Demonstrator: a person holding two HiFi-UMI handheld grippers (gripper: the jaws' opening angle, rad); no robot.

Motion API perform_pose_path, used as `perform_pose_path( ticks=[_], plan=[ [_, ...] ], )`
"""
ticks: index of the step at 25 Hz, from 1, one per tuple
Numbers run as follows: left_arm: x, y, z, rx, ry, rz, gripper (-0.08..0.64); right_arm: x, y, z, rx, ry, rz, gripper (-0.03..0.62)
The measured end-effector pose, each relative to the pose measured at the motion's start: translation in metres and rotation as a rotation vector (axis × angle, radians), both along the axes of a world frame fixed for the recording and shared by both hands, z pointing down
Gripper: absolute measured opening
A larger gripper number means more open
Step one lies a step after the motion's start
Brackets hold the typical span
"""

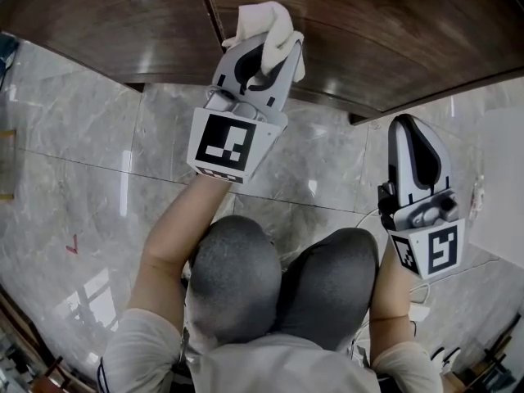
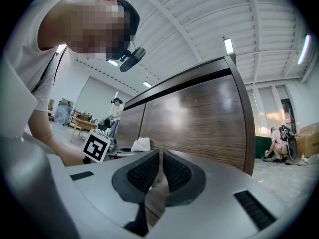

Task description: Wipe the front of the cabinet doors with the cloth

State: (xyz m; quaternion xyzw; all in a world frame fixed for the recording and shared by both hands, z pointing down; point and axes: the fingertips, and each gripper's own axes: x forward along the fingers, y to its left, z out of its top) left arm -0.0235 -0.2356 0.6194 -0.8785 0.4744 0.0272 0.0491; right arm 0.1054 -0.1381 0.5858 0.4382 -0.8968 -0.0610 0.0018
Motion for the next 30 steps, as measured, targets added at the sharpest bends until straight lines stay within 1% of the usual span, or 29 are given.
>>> perform_pose_path(
  ticks=[5, 8, 15, 19, 22, 30],
  plan=[
    [0.013, 0.001, -0.001, -0.004, 0.005, 0.015, 0.063, 0.011, 0.001, -0.003, 0.003, -0.012, 0.014, 0.046],
    [0.022, 0.002, 0.002, -0.003, -0.013, 0.042, 0.063, 0.014, 0.001, -0.001, 0.001, -0.022, 0.021, 0.046],
    [0.066, 0.008, 0.005, 0.006, -0.041, 0.114, 0.063, 0.027, 0.001, -0.001, -0.005, -0.045, 0.027, 0.046],
    [0.077, 0.009, 0.003, 0.024, -0.045, 0.131, 0.063, 0.036, 0.0, 0.003, -0.013, -0.044, 0.038, 0.046],
    [0.085, 0.009, 0.005, 0.021, -0.045, 0.14, 0.063, 0.046, -0.001, 0.006, -0.015, -0.034, 0.055, 0.046],
    [0.127, 0.014, 0.01, 0.02, -0.061, 0.213, 0.063, 0.072, 0.001, 0.01, -0.019, -0.04, 0.09, 0.046]
  ],
)
